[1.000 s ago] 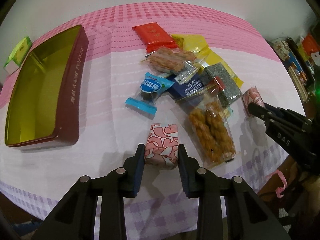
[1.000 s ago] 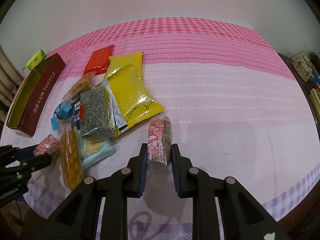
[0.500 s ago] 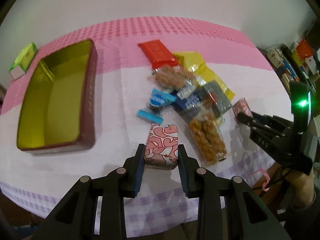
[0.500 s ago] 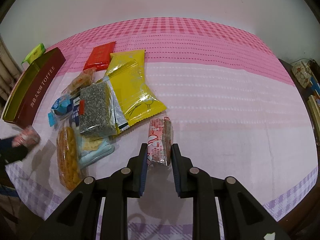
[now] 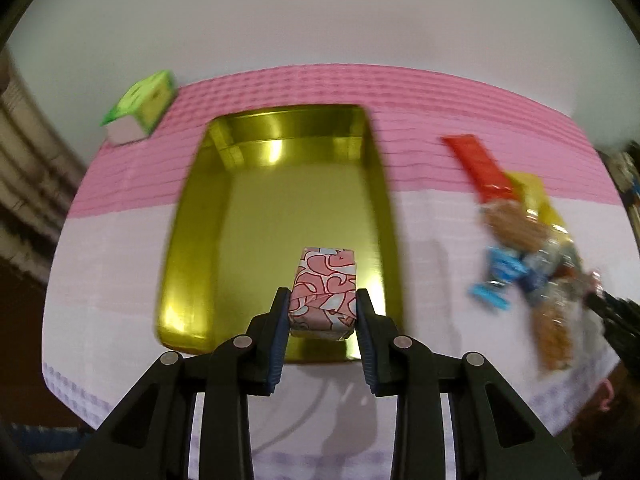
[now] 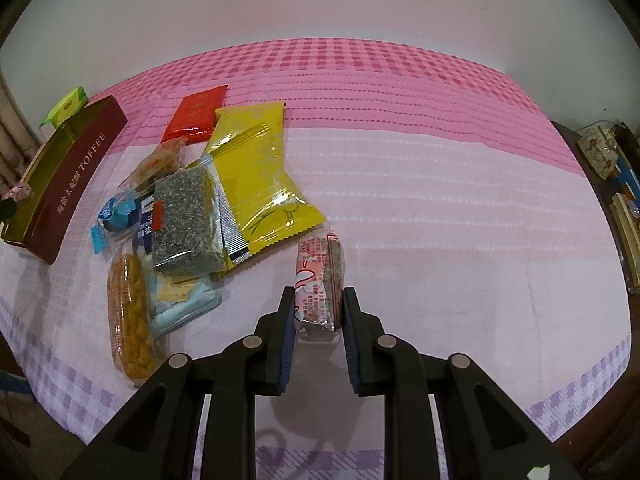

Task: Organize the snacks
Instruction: 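Carry both pink cakes into the gold tin with both tools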

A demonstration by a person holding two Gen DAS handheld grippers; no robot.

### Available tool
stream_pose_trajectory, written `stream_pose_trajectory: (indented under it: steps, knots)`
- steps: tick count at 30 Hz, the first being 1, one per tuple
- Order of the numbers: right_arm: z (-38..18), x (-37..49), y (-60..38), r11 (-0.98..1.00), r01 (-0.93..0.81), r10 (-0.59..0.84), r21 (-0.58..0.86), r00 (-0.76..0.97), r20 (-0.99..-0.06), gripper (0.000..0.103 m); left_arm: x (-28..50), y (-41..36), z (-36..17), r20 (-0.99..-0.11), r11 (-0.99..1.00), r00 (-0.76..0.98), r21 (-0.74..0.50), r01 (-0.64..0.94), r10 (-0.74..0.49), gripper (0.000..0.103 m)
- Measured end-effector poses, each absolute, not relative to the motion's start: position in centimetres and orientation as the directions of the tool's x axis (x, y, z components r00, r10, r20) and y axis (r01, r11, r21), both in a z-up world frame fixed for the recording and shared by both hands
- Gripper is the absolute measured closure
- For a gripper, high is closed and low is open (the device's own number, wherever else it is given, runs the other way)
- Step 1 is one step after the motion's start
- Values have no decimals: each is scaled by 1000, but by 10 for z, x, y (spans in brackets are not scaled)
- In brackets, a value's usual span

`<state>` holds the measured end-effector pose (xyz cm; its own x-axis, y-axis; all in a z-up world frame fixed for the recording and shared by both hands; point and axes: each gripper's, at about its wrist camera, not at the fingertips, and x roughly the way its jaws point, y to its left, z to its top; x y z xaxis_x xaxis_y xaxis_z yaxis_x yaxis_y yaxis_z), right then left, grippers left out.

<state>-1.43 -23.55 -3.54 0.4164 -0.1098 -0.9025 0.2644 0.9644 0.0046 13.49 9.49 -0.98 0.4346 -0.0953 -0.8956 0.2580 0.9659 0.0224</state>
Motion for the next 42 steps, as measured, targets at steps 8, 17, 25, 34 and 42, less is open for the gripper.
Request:
stream_pose_trajectory:
  steps: [8, 17, 25, 34, 42]
  knots:
    - [-26, -18, -237, 955, 297, -161, -30, 426, -890, 84, 162, 141, -42, -921, 984, 388, 29, 175, -42, 71]
    - [-1, -14, -233, 949, 316, -170, -21, 452, -876, 84, 165, 142, -56, -936, 979, 351, 64, 193, -8, 71]
    - [23, 12, -190, 975, 221, -81, 36, 499, -863, 84, 165, 142, -61, -948, 979, 318, 67, 194, 2, 71]
    - [33, 49, -111, 996, 55, 34, 73, 522, -853, 84, 159, 148, -50, -940, 984, 341, 30, 175, -32, 63]
    - [38, 77, -39, 992, -50, 122, 113, 535, -836, 84, 148, 166, -10, -871, 993, 489, 19, 113, -39, 50]
